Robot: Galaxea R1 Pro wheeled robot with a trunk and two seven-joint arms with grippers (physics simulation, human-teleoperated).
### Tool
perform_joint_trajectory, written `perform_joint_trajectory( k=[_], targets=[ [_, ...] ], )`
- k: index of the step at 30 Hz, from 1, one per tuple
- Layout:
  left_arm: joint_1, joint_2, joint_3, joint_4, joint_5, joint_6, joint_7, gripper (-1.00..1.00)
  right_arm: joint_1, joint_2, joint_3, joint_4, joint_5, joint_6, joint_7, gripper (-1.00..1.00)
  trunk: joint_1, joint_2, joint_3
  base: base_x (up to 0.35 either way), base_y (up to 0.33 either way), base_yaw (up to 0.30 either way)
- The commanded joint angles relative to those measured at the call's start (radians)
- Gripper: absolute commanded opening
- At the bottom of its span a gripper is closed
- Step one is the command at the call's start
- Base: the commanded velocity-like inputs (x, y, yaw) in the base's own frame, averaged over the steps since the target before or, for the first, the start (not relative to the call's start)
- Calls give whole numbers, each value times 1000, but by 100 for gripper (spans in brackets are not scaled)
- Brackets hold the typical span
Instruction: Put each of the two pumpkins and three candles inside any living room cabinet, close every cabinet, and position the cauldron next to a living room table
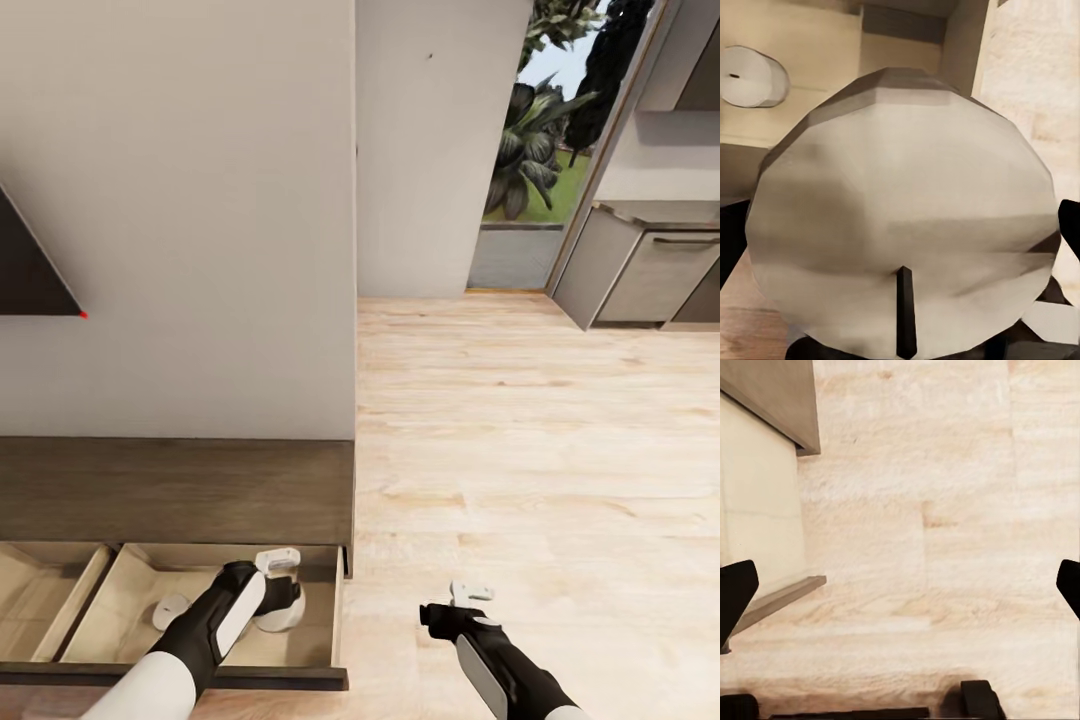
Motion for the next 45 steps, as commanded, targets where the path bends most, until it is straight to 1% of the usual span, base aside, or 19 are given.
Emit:
perform_joint_trajectory(
  k=[1, 3, 5, 9, 11, 27, 29, 32, 34, 45],
  targets=[
    [0, 0, -6, 2, 12, -13, 9, -100, -1, -1, 6, -2, -9, 28, -10, 100, 4, -8, -4, 0, 0, 0],
    [0, 0, -7, 16, 13, -42, 9, -100, 0, -1, 4, -6, -8, 68, -10, 100, 12, -22, -11, 0, 0, 0],
    [0, 2, -7, 25, 13, -55, 9, -100, -2, -1, 3, -11, -9, 97, -10, 100, 19, -36, -17, 0, 0, 0],
    [0, 1, -6, 34, 13, -64, 9, -100, -5, 0, 2, -15, -9, 151, -11, 100, 35, -64, -29, 0, 0, 0],
    [0, -3, -7, 35, 13, -66, 9, -100, -6, 1, 2, -15, -9, 163, -11, 100, 42, -78, -36, 0, 0, 0],
    [-2, -6, -7, 29, 9, -68, 12, -100, -8, -5, 0, -26, -10, 156, -9, 100, 104, -190, -86, 0, 0, 0],
    [-2, -5, -7, 30, 9, -68, 25, -100, -8, -5, -1, -48, -10, 155, -9, 100, 111, -204, -92, 0, 0, 0],
    [-2, -7, -5, 32, 10, -68, 75, -100, -8, -6, -1, -74, -10, 157, -9, 100, 123, -225, -101, 0, 0, 0],
    [-2, -8, -5, 33, 11, -68, 91, -100, -7, -6, -1, -80, -10, 158, -9, 100, 131, -239, -108, 0, 0, 0],
    [-2, -10, -5, 34, 11, -68, 103, -100, -8, -6, 0, -85, -10, 155, -9, 100, 173, -316, -142, 0, 0, 0]
  ],
)
